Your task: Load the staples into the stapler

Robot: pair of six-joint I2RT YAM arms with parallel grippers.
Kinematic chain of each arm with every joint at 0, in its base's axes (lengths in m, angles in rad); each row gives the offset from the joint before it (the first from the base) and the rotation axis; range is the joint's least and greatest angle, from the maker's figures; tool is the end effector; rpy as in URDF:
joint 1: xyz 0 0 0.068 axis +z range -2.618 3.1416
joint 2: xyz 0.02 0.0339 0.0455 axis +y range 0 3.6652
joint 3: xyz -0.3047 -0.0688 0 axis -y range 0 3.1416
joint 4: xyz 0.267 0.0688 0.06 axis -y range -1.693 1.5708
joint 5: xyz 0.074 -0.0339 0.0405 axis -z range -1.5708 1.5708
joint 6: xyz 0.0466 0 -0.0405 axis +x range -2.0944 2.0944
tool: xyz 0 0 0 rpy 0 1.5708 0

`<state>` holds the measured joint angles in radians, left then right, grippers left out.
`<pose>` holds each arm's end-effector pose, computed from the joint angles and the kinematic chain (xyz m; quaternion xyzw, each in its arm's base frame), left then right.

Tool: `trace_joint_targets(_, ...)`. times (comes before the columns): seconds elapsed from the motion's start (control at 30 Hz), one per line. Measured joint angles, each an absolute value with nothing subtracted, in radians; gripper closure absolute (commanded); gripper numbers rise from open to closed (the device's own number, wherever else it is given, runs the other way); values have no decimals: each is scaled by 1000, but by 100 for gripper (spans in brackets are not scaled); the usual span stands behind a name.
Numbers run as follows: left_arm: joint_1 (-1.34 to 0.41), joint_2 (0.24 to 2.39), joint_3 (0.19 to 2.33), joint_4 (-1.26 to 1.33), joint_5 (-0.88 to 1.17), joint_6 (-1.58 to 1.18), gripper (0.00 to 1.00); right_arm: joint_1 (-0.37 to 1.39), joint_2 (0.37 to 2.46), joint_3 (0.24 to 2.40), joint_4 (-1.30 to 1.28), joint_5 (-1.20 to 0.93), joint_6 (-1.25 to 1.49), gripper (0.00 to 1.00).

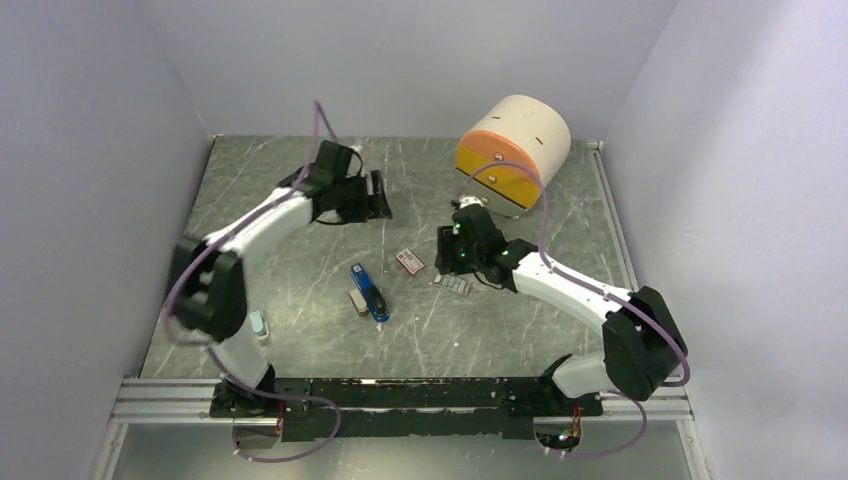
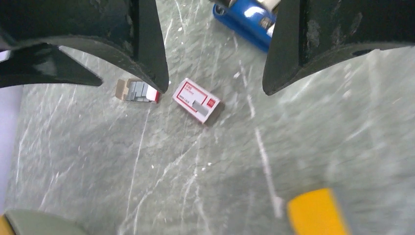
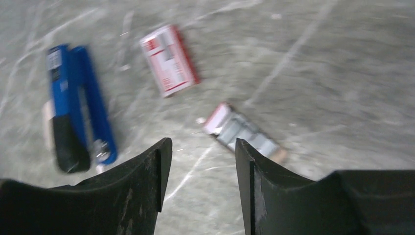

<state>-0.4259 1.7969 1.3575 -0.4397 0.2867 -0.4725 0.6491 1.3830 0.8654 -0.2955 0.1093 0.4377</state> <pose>0.3872 -0.1901 0.2597 0.0267 0.9320 -0.2668 0.2439 0.2481 0.1818 0.2455 -0.0778 0.9247 0.1475 0.3423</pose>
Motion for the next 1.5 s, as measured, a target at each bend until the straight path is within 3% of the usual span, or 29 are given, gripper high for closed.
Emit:
trace_joint_targets(0.23,-426,1297,1098,-425,-82,-551,23,834,1415,874,-200,-23,421,27)
trace_joint_targets(0.37,-426,1081,968,-433,-202,-577,20,941,1477,904,-180,-26,422,28)
trace_joint_targets(0.5,-426,931,921,-458,-256,-588,19,997,1555,957,-178,-2,423,38)
trace_joint_targets(0.87,-426,889,916,-500,-263,-629,21,1042,1694,1061,-200,7,387,44)
trace_joint_targets(1.07,-426,891,873,-496,-231,-651,21,1076,1749,1095,-212,31,390,77)
trace_joint_targets(1.17,-426,894,854,-490,-215,-659,20,1078,1747,1096,-216,69,414,86)
trace_joint_targets(1.5,-426,959,748,-388,1,-670,13,1052,1687,1065,-256,279,551,87)
